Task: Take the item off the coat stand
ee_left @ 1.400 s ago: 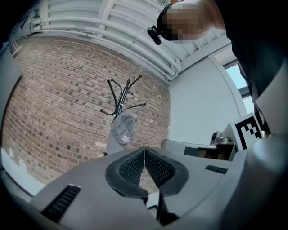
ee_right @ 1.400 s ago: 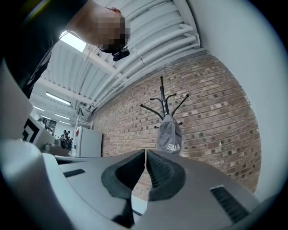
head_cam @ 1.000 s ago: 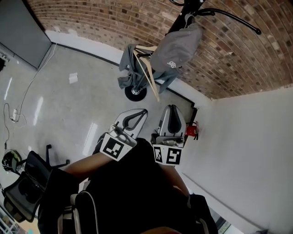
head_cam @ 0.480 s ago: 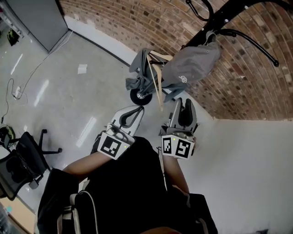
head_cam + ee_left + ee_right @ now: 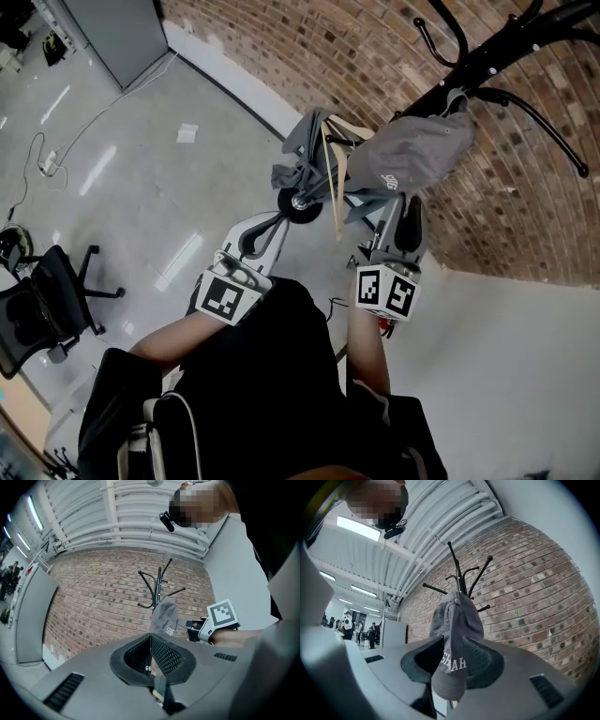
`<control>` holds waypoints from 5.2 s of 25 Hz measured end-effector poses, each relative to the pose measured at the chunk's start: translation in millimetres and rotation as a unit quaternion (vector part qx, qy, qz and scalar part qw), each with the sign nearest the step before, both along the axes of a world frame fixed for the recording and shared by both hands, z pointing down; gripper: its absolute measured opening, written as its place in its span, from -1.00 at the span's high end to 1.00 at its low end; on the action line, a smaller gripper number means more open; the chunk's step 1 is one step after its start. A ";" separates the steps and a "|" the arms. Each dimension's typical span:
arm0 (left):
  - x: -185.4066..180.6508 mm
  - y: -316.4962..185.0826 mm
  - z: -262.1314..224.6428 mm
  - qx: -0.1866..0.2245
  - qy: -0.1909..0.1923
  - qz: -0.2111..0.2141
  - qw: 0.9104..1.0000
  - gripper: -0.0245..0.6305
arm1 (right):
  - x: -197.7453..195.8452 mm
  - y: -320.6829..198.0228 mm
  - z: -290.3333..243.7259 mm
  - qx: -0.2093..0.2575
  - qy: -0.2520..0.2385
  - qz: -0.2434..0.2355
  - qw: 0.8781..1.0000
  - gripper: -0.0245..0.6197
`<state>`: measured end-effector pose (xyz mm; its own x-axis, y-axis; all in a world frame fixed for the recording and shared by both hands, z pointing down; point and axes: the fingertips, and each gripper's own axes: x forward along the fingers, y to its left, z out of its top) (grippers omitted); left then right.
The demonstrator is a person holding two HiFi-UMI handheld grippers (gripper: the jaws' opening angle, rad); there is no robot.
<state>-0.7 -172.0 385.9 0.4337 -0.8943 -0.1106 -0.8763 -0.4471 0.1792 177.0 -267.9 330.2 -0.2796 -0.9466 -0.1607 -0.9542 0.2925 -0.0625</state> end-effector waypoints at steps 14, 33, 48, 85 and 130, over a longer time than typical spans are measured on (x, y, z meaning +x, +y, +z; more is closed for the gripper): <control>4.1 -0.8 1.5 -0.028 -0.009 -0.008 1.000 0.87 | -4.2 -36.8 -24.5 0.012 -0.013 -0.011 1.000 0.58; -2.2 16.9 9.3 -0.022 0.000 -0.008 1.000 0.87 | 0.5 -17.8 -51.9 0.057 0.003 -0.003 0.998 0.85; -2.2 28.2 -1.3 -0.018 0.015 0.032 0.999 0.87 | 0.3 6.5 -82.7 0.086 0.011 0.023 0.996 0.85; 11.1 80.1 10.9 -0.021 0.006 0.088 0.996 0.87 | -8.1 71.5 -97.2 0.109 0.036 0.052 0.992 0.85; 47.1 88.8 6.0 -0.020 0.021 0.140 0.990 0.87 | -3.5 149.5 -44.2 0.060 0.045 0.089 0.993 0.85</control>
